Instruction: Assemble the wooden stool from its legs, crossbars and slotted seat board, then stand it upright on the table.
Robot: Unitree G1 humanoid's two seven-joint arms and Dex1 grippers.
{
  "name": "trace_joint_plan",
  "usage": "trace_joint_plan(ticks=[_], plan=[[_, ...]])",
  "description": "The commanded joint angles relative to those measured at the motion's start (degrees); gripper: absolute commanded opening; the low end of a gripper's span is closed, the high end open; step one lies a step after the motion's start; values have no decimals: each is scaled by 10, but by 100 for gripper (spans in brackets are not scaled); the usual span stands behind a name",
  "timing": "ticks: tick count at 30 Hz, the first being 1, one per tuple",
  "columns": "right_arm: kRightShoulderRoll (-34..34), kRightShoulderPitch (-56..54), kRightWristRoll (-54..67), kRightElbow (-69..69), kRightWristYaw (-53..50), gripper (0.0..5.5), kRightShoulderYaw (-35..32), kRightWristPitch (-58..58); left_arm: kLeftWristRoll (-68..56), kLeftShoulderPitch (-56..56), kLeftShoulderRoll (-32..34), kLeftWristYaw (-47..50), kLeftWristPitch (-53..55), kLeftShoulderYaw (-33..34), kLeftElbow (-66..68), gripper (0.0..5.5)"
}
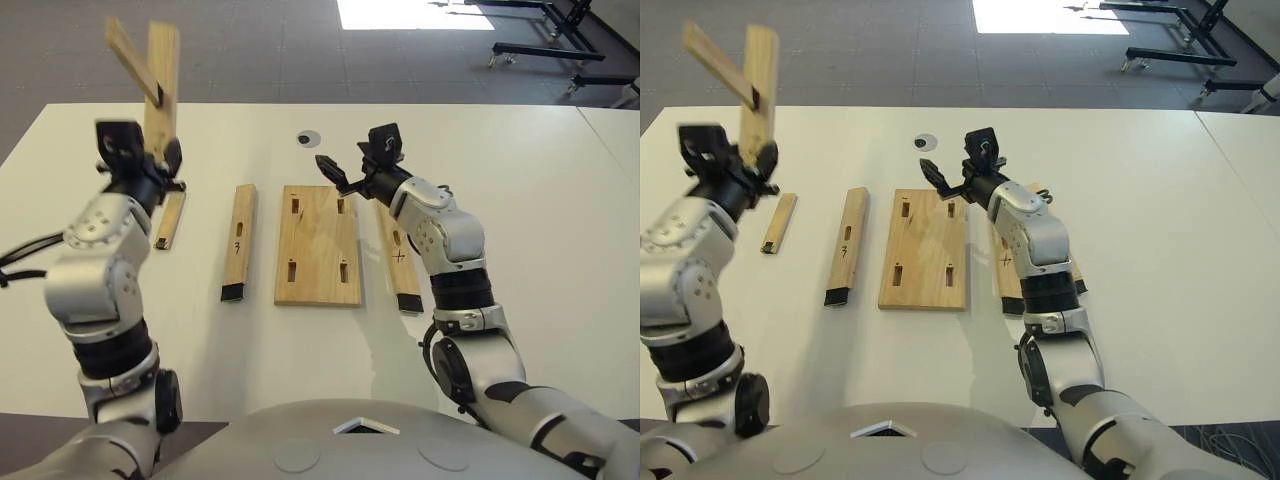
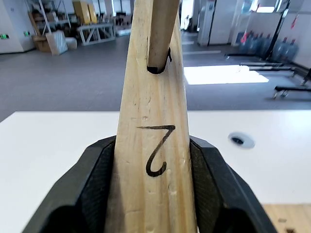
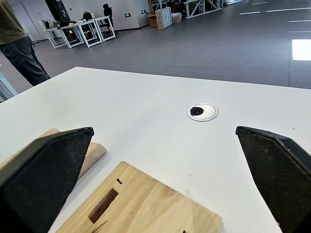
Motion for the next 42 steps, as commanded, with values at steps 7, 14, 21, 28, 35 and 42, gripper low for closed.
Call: trace_joint_plan(ticks=[7,14,21,28,35,42], plan=[[-68,-253,285,154,107,540,-226,226,-297,-69,-60,-112,8,93,-4,205],[-131,-266,351,241,327,540,-226,265,-446,-28,-52,-157,20,97,75,205],[-86,-280,374,246,371,540,-213,270,-546,-3,-62,-144,27,56,97,205],[-55,-269,392,226,357,540,-210,277,-636,28,-68,-120,26,5,100,205],[-39,-267,417,199,344,540,-210,301,-677,45,-43,-97,18,-29,104,205],[-27,-258,434,175,323,540,-209,312,-683,56,-29,-93,0,-49,98,205]])
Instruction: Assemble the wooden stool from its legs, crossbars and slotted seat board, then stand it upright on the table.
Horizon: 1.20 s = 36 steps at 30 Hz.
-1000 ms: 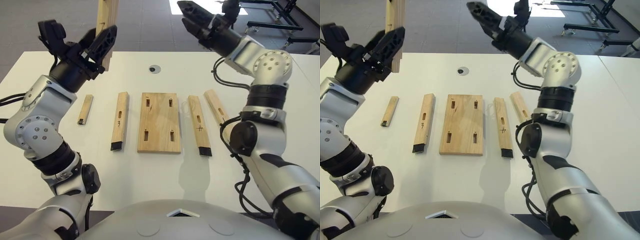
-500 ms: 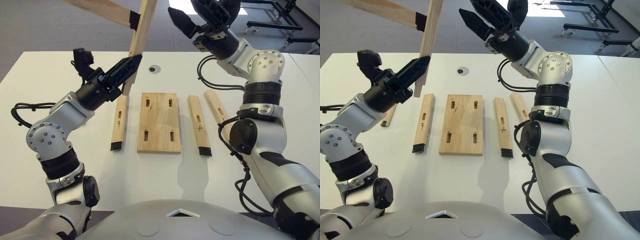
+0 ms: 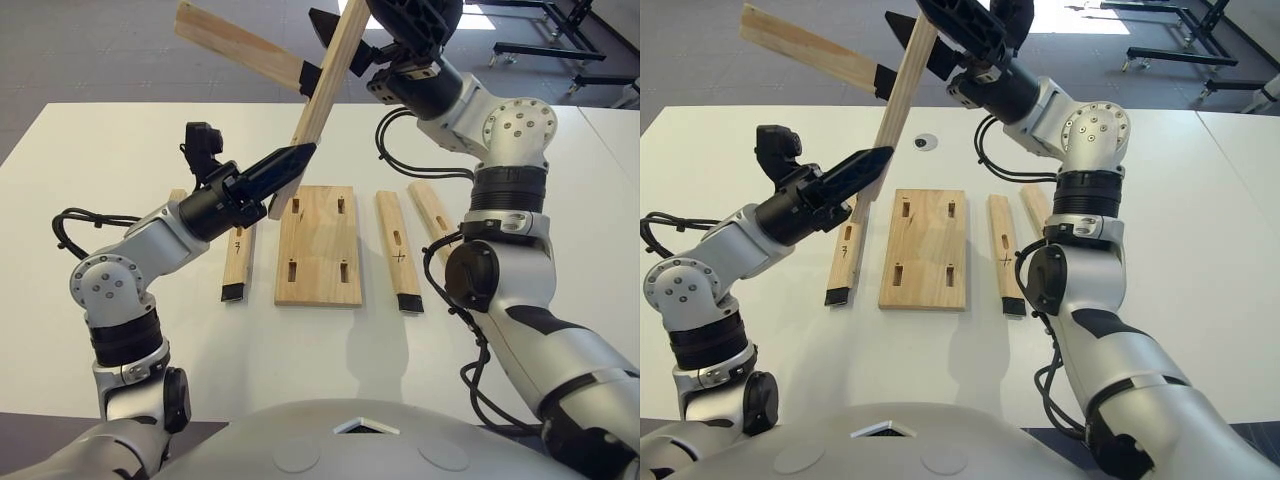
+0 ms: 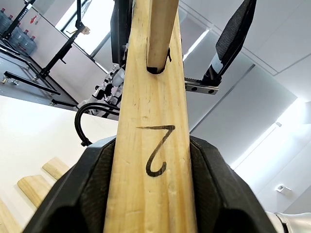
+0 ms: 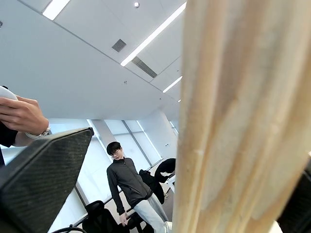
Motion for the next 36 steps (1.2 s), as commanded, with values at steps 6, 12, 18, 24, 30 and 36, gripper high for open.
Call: trace_joint_plan(ticks=[6,12,18,24,30,36], plan=[[11,21,11,-28,-28,485,4,1,-17,2,23,7,-25,-21,-7,205],[15,30,14,-36,-36,369,8,0,-17,9,31,6,-35,-30,-10,205],[19,34,16,-44,-43,282,12,0,-21,10,36,8,-41,-39,-12,205],[24,46,17,-60,-47,208,14,0,-37,4,44,16,-48,-40,-10,205],[21,47,15,-62,-53,208,10,-6,2,10,54,3,-62,-49,-27,205],[17,53,12,-65,-59,207,11,-10,15,32,62,-26,-72,-60,-49,288]])
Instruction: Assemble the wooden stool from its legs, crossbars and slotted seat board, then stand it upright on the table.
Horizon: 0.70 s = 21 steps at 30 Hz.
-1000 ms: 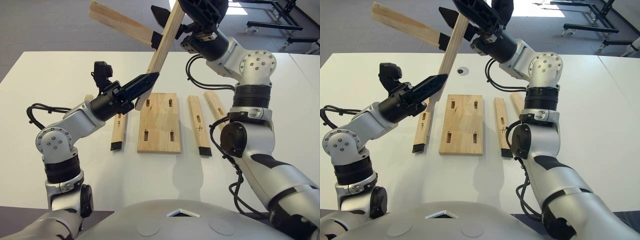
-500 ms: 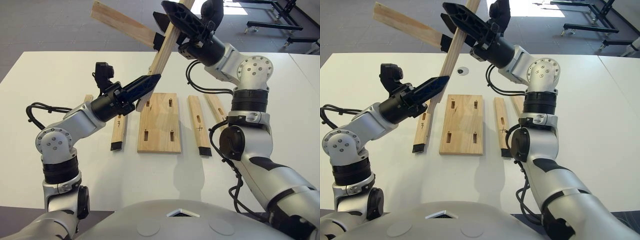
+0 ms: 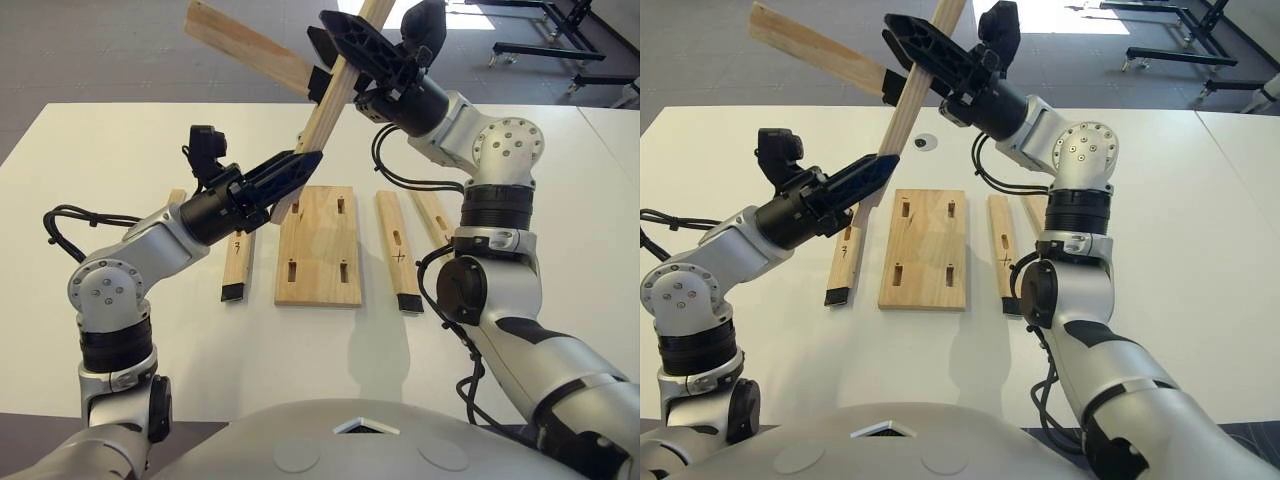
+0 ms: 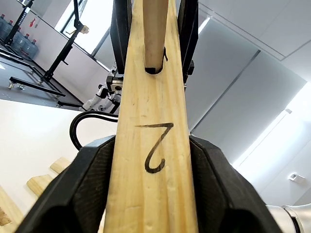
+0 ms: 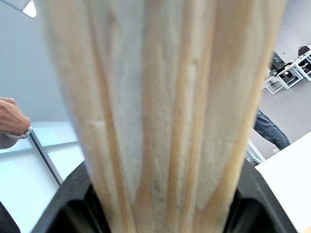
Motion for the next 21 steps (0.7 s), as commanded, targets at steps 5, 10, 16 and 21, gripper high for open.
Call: trace_joint_plan(ticks=[5,10,16,21], plan=[[-13,10,-9,-8,-8,207,6,-15,-9,26,15,-19,-9,-10,-29,358],[-38,-1,-26,16,7,207,8,-36,-23,71,40,-14,-11,12,-48,431],[-83,-24,-66,68,54,207,28,-73,-16,142,94,-12,-4,44,-57,515],[-111,-59,-120,138,117,207,60,-116,34,216,112,4,-14,36,-99,540]])
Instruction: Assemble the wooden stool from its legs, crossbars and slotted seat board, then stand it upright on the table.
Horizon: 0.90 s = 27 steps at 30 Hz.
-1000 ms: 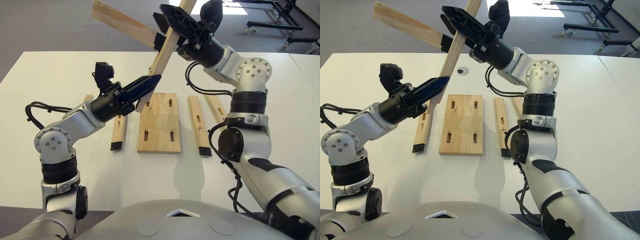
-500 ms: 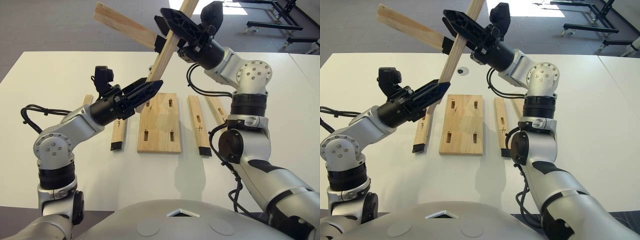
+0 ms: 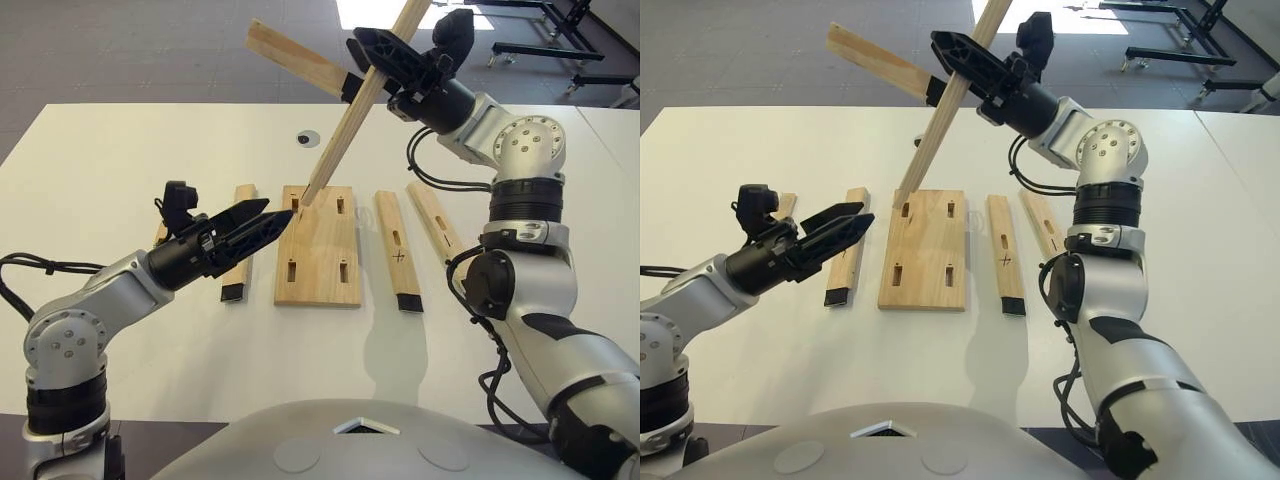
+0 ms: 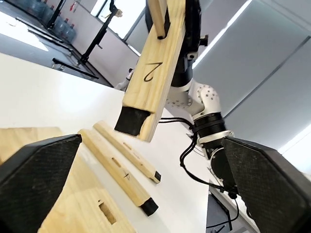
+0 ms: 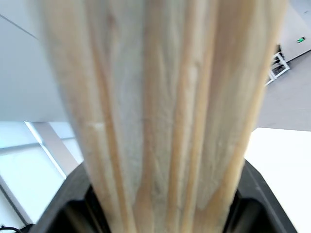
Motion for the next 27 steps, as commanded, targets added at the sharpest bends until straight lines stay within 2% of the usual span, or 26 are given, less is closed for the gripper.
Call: trace_joint_plan(ticks=[1,3,8,13,20,24,27], plan=[[-16,-43,-42,46,49,207,27,-37,37,45,7,30,-8,-12,-38,540],[-23,-48,-64,62,70,207,37,-59,72,53,6,49,-7,-40,-52,540],[-34,-60,-121,99,109,207,59,-133,296,8,23,116,-3,-216,-96,540],[-35,-77,-161,134,125,207,61,-199,453,-41,6,185,14,-327,-100,540],[-28,-63,-224,183,142,207,75,-329,513,-98,-72,228,76,-361,-95,540],[-27,-56,-255,203,149,207,83,-384,559,-107,-89,234,85,-405,-78,540],[-24,-43,-277,204,159,207,93,-414,571,-102,-106,227,94,-409,-69,540]])
